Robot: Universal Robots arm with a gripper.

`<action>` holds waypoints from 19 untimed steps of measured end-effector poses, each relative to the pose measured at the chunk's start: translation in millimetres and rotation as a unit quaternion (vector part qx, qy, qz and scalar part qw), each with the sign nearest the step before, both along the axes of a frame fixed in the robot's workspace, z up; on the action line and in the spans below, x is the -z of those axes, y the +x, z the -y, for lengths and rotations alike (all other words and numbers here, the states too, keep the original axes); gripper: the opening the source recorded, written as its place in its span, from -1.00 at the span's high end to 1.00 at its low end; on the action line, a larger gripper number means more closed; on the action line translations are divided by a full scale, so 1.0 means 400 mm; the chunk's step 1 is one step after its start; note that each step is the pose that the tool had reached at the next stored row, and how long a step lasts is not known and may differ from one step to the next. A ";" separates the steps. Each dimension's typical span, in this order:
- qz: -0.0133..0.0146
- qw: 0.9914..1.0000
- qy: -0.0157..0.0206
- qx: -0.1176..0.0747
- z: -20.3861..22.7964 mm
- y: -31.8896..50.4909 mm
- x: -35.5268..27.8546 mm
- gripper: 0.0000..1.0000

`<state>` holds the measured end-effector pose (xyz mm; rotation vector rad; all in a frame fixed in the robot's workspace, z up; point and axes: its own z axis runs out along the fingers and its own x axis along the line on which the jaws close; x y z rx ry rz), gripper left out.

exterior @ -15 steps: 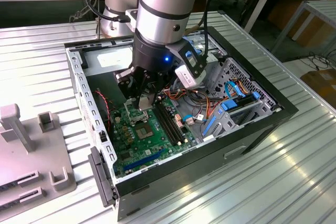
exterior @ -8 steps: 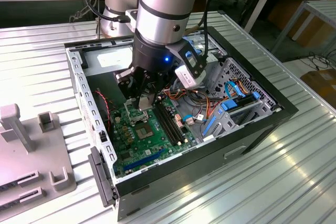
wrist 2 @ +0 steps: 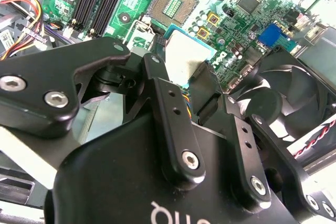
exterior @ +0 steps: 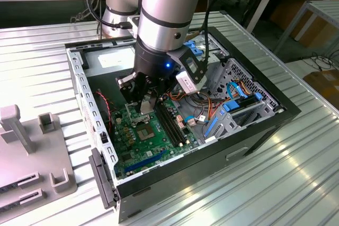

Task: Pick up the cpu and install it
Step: 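Place the cpu into insertion slot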

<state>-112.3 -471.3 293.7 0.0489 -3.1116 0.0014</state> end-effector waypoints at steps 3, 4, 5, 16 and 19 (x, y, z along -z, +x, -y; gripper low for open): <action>0.000 1.000 0.000 0.000 0.000 0.000 0.000 0.12; 0.000 1.000 0.000 0.000 0.000 0.000 0.000 0.12; 0.000 1.000 0.000 0.000 0.000 0.000 0.000 0.12; 0.000 1.000 0.000 0.000 0.004 0.000 0.011 0.12; 0.000 1.000 0.000 0.000 0.004 0.000 0.012 0.12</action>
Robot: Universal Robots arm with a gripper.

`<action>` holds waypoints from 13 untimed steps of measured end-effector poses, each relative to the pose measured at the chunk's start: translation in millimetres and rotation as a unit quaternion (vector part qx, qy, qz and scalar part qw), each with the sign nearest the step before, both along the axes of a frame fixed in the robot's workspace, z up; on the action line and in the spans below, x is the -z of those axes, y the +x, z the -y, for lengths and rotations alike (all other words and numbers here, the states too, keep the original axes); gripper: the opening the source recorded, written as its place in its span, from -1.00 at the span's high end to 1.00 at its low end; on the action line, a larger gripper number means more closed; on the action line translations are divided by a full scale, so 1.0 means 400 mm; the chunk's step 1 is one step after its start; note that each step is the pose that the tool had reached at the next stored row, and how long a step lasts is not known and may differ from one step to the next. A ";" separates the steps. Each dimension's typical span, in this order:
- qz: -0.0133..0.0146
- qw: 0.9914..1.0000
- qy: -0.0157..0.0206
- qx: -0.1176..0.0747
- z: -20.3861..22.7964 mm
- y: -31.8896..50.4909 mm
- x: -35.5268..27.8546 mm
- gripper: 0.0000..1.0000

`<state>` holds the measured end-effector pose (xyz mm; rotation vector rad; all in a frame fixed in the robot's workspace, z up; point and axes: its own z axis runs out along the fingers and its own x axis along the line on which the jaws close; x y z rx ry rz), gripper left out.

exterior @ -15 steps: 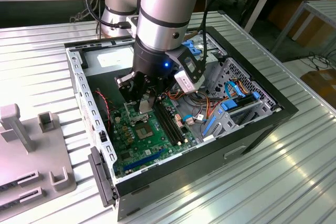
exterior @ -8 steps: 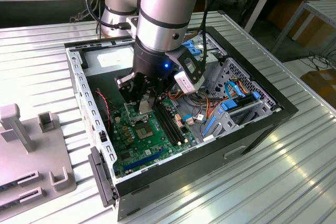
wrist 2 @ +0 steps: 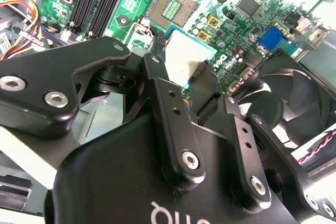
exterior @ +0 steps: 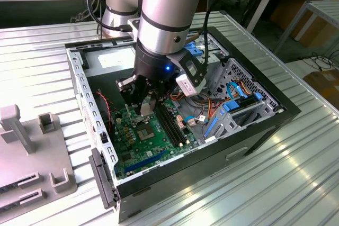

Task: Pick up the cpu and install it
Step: 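Place the cpu into insertion slot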

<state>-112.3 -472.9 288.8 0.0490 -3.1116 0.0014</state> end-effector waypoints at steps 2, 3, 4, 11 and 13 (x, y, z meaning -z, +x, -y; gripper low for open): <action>0.000 1.000 0.000 0.000 0.000 0.000 0.000 0.12; 0.000 1.000 0.000 0.000 0.000 0.000 0.000 0.12; 0.000 1.000 0.000 0.000 0.000 0.000 0.000 0.12; 0.000 1.000 0.000 0.000 0.000 0.000 0.003 0.12; 0.000 1.000 0.000 0.000 0.000 0.000 0.016 0.12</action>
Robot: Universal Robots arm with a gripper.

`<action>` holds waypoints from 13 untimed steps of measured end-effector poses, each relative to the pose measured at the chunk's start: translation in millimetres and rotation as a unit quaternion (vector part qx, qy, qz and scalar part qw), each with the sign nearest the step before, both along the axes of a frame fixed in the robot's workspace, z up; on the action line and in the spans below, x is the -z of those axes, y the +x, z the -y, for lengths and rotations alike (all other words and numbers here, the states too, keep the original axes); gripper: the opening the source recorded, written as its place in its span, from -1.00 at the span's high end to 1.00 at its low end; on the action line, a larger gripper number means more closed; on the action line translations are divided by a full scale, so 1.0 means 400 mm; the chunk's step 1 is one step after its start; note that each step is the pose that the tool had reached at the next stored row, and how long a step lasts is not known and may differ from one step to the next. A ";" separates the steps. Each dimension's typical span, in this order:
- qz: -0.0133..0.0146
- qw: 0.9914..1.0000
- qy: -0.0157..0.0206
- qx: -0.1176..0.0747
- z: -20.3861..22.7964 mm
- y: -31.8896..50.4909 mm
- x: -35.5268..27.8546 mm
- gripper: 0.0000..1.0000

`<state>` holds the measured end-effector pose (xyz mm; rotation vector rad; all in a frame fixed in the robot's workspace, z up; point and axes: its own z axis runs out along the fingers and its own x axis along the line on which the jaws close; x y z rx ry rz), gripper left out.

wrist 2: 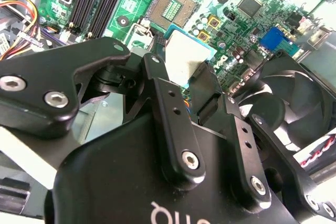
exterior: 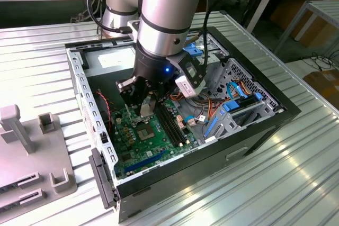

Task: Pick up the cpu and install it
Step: 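Place the cpu into insertion slot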

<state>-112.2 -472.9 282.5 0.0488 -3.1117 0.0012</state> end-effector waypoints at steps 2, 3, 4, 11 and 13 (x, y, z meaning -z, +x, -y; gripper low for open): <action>0.000 1.000 0.000 0.000 0.000 0.002 0.012 0.12; 0.000 1.000 0.000 0.000 0.000 0.004 0.018 0.12; 0.000 1.000 0.000 0.000 0.000 0.005 0.022 0.12; 0.000 1.000 0.000 0.000 0.000 0.018 0.063 0.12; 0.000 1.000 0.000 0.000 0.000 0.018 0.074 0.12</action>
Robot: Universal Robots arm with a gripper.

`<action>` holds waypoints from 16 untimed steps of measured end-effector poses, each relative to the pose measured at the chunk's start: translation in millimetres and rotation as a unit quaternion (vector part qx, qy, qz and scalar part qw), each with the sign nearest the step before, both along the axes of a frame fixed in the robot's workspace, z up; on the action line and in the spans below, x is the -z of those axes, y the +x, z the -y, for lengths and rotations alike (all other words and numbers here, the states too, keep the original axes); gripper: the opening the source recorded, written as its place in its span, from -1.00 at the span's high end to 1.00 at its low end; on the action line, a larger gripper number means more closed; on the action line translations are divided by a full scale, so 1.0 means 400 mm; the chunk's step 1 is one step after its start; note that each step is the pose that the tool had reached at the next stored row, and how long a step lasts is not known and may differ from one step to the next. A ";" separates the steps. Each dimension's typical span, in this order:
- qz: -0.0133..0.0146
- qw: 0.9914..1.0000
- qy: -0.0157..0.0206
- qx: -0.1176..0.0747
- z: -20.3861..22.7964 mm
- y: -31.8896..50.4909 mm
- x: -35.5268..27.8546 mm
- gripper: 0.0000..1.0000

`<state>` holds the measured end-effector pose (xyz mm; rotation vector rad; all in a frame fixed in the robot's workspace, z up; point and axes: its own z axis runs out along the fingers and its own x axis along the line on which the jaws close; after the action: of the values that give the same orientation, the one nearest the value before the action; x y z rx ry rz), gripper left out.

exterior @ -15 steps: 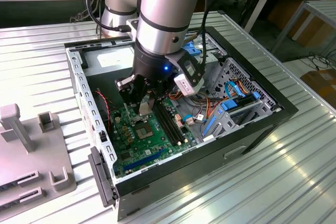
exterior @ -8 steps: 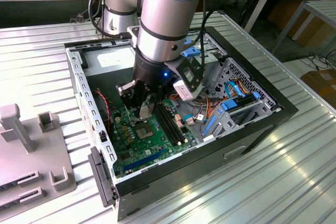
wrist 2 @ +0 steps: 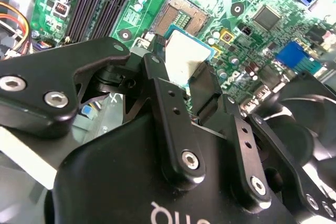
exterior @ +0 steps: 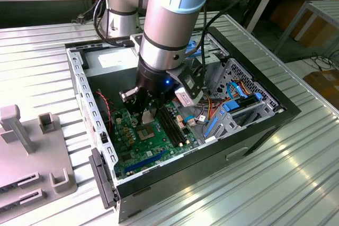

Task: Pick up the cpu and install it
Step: 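Place the cpu into insertion slot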

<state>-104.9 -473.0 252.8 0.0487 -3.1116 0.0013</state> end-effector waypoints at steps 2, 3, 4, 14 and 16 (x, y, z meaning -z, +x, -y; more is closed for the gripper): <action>0.000 1.000 0.000 0.000 0.001 0.000 0.012 0.12; 0.000 1.000 0.000 0.000 0.001 0.000 0.017 0.12; 0.000 1.000 0.000 0.000 0.002 0.000 0.022 0.12; 0.000 1.000 0.000 0.000 0.009 0.000 0.054 0.12; 0.000 1.000 0.000 0.000 0.009 0.000 0.054 0.12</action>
<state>-104.9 -476.5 231.3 0.0489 -3.1116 0.0015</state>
